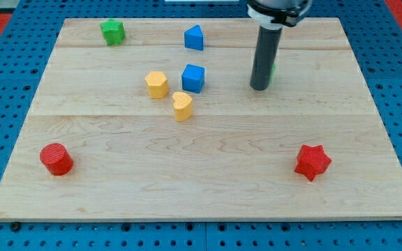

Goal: Slide the green circle towards top right

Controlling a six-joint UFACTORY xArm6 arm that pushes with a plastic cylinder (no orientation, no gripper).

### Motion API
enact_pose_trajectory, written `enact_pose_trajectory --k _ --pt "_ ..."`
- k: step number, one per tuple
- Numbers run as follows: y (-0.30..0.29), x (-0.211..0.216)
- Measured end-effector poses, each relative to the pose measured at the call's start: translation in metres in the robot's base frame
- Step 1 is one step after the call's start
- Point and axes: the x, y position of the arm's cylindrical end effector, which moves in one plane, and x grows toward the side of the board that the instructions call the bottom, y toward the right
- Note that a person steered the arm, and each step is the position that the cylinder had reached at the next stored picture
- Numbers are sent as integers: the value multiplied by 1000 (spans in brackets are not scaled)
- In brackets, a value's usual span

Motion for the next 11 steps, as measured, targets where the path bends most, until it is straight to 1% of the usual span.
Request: enact_pose_trajectory --k 1,2,4,5,7,8,9,10,11 --pt "-10 -18" --pt "46 -45" --pt "83 -31" --pt "90 -34" --pt "79 -81" --pt "88 -108" --pt "107 -93" --pt "107 -28" --pt "107 -1"
